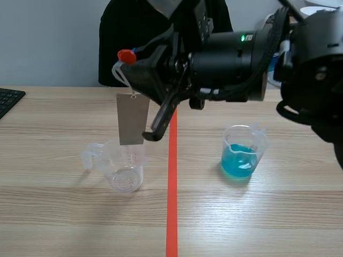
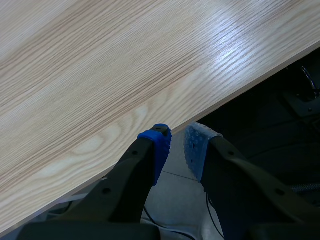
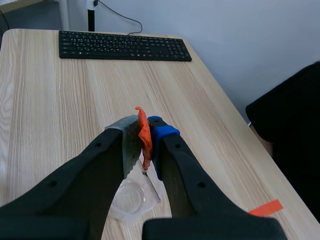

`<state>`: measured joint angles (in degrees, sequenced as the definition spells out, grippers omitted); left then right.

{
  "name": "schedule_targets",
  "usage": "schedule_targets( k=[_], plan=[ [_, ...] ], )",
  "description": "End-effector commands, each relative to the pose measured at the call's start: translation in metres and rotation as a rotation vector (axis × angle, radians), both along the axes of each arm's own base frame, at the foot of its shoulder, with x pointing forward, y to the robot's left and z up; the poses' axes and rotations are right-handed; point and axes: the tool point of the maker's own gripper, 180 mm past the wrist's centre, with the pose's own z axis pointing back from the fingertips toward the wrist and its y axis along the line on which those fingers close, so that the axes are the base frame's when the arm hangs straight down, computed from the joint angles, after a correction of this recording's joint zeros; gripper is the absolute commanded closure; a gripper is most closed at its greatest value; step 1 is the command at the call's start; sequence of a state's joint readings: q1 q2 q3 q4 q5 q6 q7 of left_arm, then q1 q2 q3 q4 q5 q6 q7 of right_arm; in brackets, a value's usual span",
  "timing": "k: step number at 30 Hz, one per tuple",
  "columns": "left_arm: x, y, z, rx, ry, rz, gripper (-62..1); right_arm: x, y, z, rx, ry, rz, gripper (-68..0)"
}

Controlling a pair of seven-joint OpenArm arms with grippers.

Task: Do the redox reaction experiment.
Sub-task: 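Move the plate over the blue solution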

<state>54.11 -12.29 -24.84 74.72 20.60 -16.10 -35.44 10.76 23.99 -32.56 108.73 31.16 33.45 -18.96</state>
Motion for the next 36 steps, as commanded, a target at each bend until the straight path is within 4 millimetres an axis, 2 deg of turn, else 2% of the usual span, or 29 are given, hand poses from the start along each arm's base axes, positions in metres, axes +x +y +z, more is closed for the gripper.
schedule_targets(
  k=[1,8,21,25,30,36],
  plan=[
    [0.005,0.002,0.006,0.004,-0.025,-0.008,-11.5,0.004,-0.005,0.019,0.021,-0.030,-0.013,-1.5],
    [0.007,0.005,0.008,0.008,-0.029,-0.018,-11.5,0.008,-0.037,0.031,0.020,0.044,-0.048,-1.5],
    [0.008,0.005,0.010,0.000,-0.036,-0.018,-11.5,0.031,-0.127,0.052,-0.019,0.092,-0.225,-1.5],
    [0.009,0.003,0.012,-0.008,-0.050,-0.023,-11.5,0.036,-0.149,0.053,-0.018,0.126,-0.273,-1.5],
    [0.013,0.001,0.016,-0.022,-0.071,-0.038,-11.5,0.051,-0.180,0.050,-0.027,0.156,-0.359,-1.5],
    [0.013,0.000,0.016,-0.024,-0.075,-0.039,-11.5,0.066,-0.208,0.035,-0.003,0.203,-0.412,-1.5]
  ],
)
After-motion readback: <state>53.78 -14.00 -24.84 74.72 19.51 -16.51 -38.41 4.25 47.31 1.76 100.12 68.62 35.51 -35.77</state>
